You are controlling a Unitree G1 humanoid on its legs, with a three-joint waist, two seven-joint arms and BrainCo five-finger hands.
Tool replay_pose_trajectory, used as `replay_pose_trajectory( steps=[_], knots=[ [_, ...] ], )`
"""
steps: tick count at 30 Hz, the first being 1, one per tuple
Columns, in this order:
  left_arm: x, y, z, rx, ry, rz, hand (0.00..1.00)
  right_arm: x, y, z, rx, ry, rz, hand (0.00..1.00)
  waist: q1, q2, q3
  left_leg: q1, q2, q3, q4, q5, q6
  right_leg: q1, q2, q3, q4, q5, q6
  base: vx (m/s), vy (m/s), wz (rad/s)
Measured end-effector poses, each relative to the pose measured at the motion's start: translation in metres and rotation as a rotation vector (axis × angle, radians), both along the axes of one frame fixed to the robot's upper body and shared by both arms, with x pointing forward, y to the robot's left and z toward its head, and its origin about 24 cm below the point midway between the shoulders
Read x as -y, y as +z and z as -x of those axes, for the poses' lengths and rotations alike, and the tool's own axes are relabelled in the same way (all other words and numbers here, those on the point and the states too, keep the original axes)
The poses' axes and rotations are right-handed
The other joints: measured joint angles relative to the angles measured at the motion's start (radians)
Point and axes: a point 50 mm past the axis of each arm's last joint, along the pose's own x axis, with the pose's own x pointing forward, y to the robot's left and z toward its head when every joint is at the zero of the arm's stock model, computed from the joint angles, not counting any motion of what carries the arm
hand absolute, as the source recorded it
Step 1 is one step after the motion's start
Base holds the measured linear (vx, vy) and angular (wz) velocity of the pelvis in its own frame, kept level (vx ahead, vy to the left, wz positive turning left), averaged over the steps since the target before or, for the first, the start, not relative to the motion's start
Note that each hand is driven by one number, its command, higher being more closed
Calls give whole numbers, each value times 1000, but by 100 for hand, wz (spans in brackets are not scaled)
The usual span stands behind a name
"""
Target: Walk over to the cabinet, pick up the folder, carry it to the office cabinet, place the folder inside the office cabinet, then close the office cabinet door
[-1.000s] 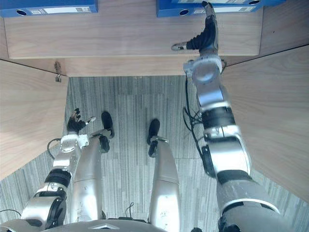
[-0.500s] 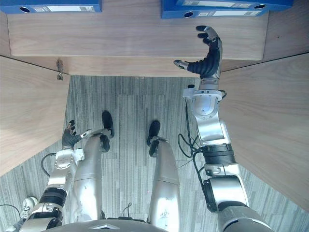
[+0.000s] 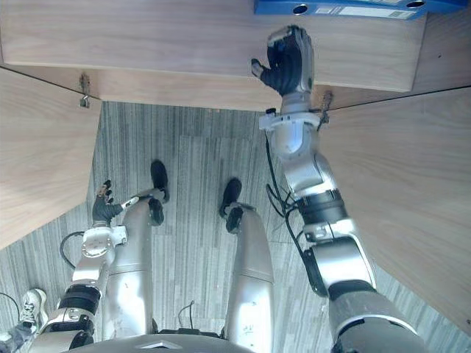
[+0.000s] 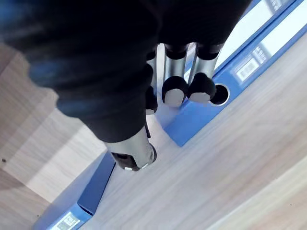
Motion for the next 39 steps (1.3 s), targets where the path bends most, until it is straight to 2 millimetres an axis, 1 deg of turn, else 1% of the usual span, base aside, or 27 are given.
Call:
replay_pose_trajectory(
  steps=[3,5,11,12,14,17,19,22,26,28,30,31,32,34,36,37,38,39],
  knots=[
    [2,7,-5,42,-6,1,0,-1,16,-9,0,-14,33,100,13,1,5,-29,-1,-3,17,0,0,-29,-6,0,25,-7,1,-8,-10,3],
    [2,10,-7,60,-4,6,0,-1,27,-13,1,-14,18,100,11,3,17,-36,-5,-5,20,0,0,-35,-11,-2,31,-12,8,-12,-9,6],
    [-2,25,-12,137,10,7,0,21,52,-24,-20,-70,-43,100,15,3,23,-104,-15,-16,46,2,3,-90,-26,-12,54,-14,6,0,5,5],
    [-3,26,-12,142,12,7,0,22,56,-24,-16,-73,-43,100,14,3,23,-109,-16,-17,49,1,3,-93,-27,-13,56,-14,6,8,13,5],
    [-5,29,-13,150,10,7,0,26,70,-23,0,-78,-74,100,15,6,29,-116,-20,-17,48,1,3,-100,-32,-13,57,-15,7,4,12,4],
    [-7,29,-13,150,13,4,0,32,79,-23,5,-77,-106,100,16,7,31,-120,-26,-16,40,2,3,-104,-37,-14,54,-21,16,0,4,5],
    [-9,29,-13,152,20,11,0,37,85,-21,17,-72,-122,100,13,7,31,-126,-31,-12,26,7,5,-114,-44,-16,50,-21,16,4,-1,8],
    [-13,29,-13,141,23,-3,0,35,91,-18,47,-31,-141,100,9,7,31,-135,-30,-1,12,17,10,-131,-48,-16,36,-10,17,-9,5,-5],
    [-19,22,-11,98,50,-14,0,37,97,-16,61,3,-194,100,12,8,32,-140,-30,-2,-10,28,3,-136,-48,-24,18,4,15,-34,11,-2],
    [-20,12,-4,52,62,-12,0,39,100,-15,70,23,-252,100,14,11,34,-139,-31,0,-18,37,5,-137,-49,-25,12,11,15,-35,6,1],
    [-20,5,0,26,68,-3,0,40,101,-14,75,30,-276,100,16,14,37,-139,-31,0,-18,39,5,-137,-49,-25,12,14,15,-45,6,-1],
    [-19,-1,5,1,75,12,0,43,102,-13,77,48,-328,100,19,16,37,-138,-30,1,-18,41,7,-137,-49,-25,12,16,14,-42,2,-2],
    [-18,-2,6,-3,76,19,0,45,102,-13,77,52,-347,100,22,16,37,-138,-30,2,-18,42,8,-136,-49,-25,13,17,13,-42,-2,-1],
    [-16,-4,6,-8,81,32,0,52,98,-13,75,85,-464,100,29,15,37,-131,-29,3,-16,46,13,-132,-49,-24,16,18,12,-42,-7,0],
    [-17,-4,6,-16,86,36,0,55,95,-12,76,113,-542,100,30,15,37,-125,-26,5,-14,47,14,-128,-47,-21,15,20,12,-35,-9,-4],
    [-17,-5,7,-18,91,38,0,57,91,-12,78,127,-579,100,29,15,37,-120,-24,6,-7,47,15,-122,-45,-21,15,23,7,-34,-12,-7],
    [-18,-5,7,-21,96,40,0,58,79,-12,66,136,-614,100,26,15,37,-105,-21,9,-2,45,14,-107,-45,-20,16,26,3,-23,-10,-5],
    [-19,-5,7,-21,100,41,0,57,74,-13,58,143,-626,100,23,15,37,-96,-21,10,-2,45,14,-99,-44,-19,16,26,3,-29,-16,-5]
  ],
)
